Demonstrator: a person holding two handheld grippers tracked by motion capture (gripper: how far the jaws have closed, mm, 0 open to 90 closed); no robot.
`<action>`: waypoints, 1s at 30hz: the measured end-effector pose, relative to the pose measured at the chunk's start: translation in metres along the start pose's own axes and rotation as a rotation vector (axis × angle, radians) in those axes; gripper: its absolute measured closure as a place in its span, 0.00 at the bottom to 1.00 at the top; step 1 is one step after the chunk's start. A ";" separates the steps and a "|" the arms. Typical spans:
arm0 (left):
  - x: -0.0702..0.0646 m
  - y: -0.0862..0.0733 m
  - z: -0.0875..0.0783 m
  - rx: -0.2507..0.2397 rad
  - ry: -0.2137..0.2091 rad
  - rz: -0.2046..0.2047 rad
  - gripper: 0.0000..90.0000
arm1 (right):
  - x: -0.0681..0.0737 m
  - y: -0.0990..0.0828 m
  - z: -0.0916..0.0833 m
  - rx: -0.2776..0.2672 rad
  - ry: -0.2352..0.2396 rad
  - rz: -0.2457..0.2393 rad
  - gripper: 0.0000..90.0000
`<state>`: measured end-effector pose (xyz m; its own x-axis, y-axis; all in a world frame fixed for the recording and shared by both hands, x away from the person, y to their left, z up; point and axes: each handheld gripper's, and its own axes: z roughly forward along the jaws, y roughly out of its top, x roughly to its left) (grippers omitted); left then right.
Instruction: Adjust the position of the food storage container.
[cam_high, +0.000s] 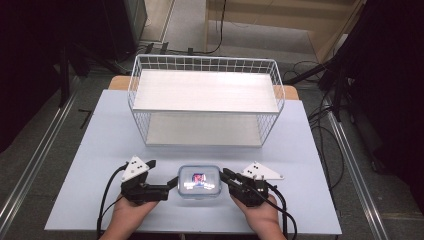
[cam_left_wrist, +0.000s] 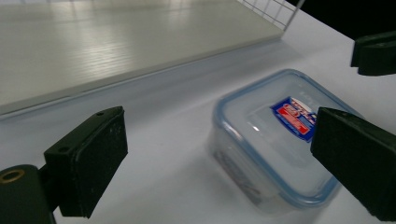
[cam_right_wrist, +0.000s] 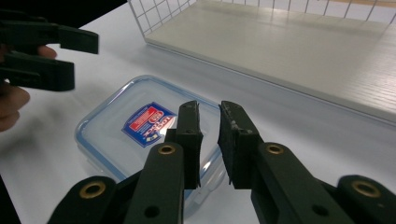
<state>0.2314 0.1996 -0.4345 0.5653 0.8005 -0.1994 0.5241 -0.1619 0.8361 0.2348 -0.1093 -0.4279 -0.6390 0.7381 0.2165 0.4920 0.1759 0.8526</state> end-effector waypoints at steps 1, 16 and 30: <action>-0.002 -0.001 0.004 0.016 -0.009 0.006 0.05 | 0.001 -0.001 0.001 0.004 0.004 0.002 0.86; -0.003 -0.016 0.023 0.126 -0.150 -0.147 0.08 | -0.003 -0.016 0.010 0.047 0.015 0.088 0.53; 0.002 -0.022 0.031 0.151 -0.230 -0.246 0.15 | -0.013 -0.027 0.025 0.123 0.101 0.250 0.32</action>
<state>0.2403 0.1870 -0.4693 0.5301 0.6783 -0.5088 0.7405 -0.0780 0.6675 0.2448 -0.1070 -0.4655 -0.5417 0.7007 0.4643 0.7057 0.0791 0.7041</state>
